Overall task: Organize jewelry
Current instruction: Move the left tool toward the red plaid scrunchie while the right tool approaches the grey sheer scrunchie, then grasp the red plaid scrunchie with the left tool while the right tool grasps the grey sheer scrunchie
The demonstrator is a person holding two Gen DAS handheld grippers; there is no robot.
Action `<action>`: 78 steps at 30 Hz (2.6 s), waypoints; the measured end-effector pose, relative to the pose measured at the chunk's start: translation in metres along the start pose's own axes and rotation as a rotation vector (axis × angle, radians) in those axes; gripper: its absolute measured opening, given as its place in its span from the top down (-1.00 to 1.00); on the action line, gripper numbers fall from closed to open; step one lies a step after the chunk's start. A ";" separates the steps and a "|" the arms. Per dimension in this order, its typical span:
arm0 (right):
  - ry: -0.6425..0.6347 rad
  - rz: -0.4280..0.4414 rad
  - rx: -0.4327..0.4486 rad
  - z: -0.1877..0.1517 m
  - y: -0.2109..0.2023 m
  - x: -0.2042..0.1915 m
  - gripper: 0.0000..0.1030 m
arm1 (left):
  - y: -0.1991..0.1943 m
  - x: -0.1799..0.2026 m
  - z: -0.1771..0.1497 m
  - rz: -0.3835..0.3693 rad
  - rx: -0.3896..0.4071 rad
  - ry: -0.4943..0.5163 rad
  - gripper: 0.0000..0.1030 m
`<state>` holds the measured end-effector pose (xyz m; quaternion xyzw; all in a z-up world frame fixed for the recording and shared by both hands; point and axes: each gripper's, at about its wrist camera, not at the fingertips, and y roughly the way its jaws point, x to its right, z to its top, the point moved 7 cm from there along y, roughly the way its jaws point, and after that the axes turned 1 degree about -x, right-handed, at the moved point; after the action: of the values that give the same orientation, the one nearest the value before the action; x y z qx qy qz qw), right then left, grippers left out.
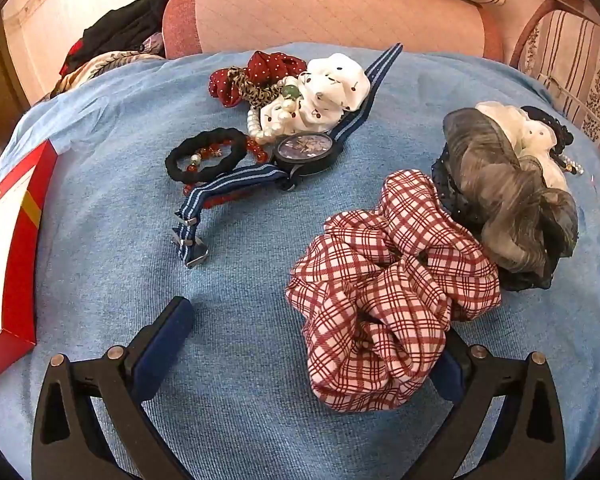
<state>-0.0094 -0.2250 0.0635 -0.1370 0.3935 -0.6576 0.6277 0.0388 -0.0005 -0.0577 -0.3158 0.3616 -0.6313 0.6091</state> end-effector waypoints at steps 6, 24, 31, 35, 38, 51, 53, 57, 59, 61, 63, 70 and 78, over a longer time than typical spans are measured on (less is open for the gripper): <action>-0.023 0.047 -0.006 -0.002 -0.005 -0.011 -0.71 | -0.015 -0.014 -0.004 -0.035 -0.016 0.015 -1.00; -0.070 0.160 -0.020 -0.015 -0.017 -0.039 -0.55 | -0.171 -0.031 -0.002 -0.238 0.200 0.071 -1.00; -0.057 0.167 -0.038 -0.014 -0.009 -0.043 -0.55 | -0.138 -0.012 0.018 -0.198 0.152 0.125 -0.85; -0.083 0.144 -0.040 -0.017 -0.007 -0.048 -0.55 | -0.126 -0.017 0.018 -0.164 0.166 0.093 -0.76; -0.122 0.136 -0.035 -0.019 -0.009 -0.057 -0.55 | -0.119 -0.022 0.015 -0.141 0.166 0.079 -0.75; -0.180 0.127 -0.069 -0.031 0.003 -0.072 -0.55 | -0.099 -0.024 0.009 -0.100 0.141 0.111 -0.75; -0.172 0.121 -0.077 -0.031 0.007 -0.070 -0.55 | -0.093 -0.023 0.008 -0.088 0.131 0.116 -0.76; -0.161 0.114 -0.093 -0.033 0.013 -0.068 -0.55 | -0.083 -0.022 0.007 -0.079 0.112 0.118 -0.76; -0.153 0.117 -0.104 -0.034 0.018 -0.069 -0.55 | -0.078 -0.022 0.007 -0.078 0.107 0.115 -0.75; -0.136 0.123 -0.122 -0.034 0.025 -0.068 -0.55 | -0.074 -0.021 0.007 -0.074 0.100 0.116 -0.75; -0.120 0.124 -0.138 -0.034 0.033 -0.067 -0.55 | -0.070 -0.020 0.007 -0.069 0.097 0.119 -0.75; -0.061 0.157 -0.165 -0.031 0.046 -0.065 -0.55 | -0.058 -0.017 0.012 -0.089 0.085 0.098 -0.75; -0.037 0.134 -0.182 -0.026 0.068 -0.065 -0.52 | -0.041 -0.011 0.018 -0.141 0.075 0.071 -0.58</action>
<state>0.0331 -0.1490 0.0200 -0.1789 0.4480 -0.5732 0.6624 0.0323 0.0088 -0.0132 -0.2946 0.3358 -0.6966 0.5614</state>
